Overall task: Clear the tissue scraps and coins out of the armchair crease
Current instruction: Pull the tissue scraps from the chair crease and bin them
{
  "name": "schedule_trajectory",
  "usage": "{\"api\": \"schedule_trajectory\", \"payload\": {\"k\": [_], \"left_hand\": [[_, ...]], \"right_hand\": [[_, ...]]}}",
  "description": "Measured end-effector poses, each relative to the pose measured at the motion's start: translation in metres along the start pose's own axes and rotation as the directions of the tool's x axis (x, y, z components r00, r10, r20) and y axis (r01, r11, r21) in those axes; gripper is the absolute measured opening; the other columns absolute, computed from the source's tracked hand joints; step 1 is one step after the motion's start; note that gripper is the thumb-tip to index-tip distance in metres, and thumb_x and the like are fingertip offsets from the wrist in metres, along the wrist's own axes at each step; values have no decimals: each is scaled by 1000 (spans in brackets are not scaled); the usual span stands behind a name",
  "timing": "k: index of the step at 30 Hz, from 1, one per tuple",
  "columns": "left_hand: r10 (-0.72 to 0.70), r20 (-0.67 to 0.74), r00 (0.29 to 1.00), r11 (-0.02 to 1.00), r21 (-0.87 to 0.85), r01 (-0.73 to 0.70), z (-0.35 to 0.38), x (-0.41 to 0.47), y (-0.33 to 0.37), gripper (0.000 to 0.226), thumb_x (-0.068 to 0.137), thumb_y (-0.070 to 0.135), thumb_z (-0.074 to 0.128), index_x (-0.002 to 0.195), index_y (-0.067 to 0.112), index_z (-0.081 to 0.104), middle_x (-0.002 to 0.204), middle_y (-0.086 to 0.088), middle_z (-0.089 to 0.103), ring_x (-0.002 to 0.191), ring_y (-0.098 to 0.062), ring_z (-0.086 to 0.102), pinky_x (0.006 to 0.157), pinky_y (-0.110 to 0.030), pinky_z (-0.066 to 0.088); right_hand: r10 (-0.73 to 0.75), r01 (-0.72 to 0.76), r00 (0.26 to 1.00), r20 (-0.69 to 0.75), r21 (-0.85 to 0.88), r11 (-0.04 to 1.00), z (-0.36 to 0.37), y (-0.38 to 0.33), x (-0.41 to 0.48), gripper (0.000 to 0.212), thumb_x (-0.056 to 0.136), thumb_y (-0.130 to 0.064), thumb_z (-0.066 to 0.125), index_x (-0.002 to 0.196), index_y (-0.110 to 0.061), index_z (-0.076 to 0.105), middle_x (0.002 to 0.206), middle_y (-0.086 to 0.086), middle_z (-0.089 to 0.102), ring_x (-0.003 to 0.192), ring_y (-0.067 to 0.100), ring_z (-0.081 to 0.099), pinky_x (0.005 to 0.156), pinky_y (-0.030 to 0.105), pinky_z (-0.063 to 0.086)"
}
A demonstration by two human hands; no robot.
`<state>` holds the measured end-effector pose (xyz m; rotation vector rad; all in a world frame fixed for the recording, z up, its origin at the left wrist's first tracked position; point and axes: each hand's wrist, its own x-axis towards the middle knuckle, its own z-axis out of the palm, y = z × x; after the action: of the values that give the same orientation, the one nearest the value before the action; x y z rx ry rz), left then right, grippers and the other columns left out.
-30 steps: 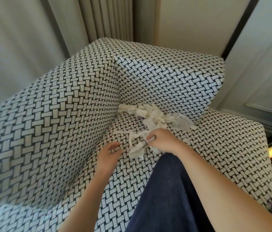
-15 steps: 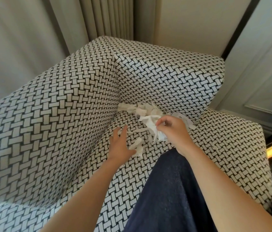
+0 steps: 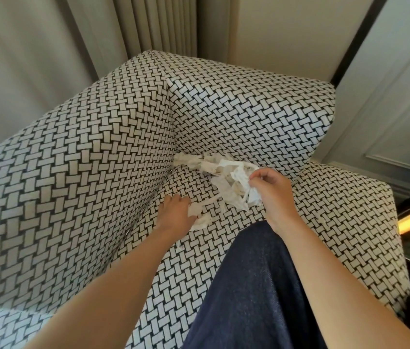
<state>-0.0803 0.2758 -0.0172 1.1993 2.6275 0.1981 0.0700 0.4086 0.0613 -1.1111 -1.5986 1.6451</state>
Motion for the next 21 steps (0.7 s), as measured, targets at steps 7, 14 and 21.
{"api": "schedule_trajectory", "payload": {"k": [7, 14, 21], "left_hand": [[120, -150, 981, 989, -64, -131, 11, -34, -3, 45, 93, 48, 46, 128, 21, 54, 122, 4, 56, 115, -16, 44, 95, -30, 40], [294, -152, 944, 954, -12, -299, 17, -61, -3, 23, 84, 14, 67, 106, 19, 70, 97, 4, 64, 94, -14, 55, 83, -31, 52], [269, -302, 915, 949, -78, -304, -18, -44, 17, 12, 79, 9, 72, 91, 11, 74, 82, -2, 70, 84, -22, 58, 77, -41, 51]], "right_hand": [[5, -5, 1000, -2, 30, 1000, -5, 0, -2, 23, 77, 3, 58, 67, -17, 63, 102, 26, 65, 85, 27, 59, 77, 43, 48], [-40, 40, 999, 21, 7, 999, -10, -2, -10, 18, 80, 0, 59, 71, -14, 64, 100, 30, 62, 76, 34, 56, 74, 41, 45], [-91, 92, 996, 18, -191, 977, -50, -10, -14, 10, 84, -4, 60, 79, -12, 64, 83, 7, 63, 69, 16, 52, 63, 26, 41]]}}
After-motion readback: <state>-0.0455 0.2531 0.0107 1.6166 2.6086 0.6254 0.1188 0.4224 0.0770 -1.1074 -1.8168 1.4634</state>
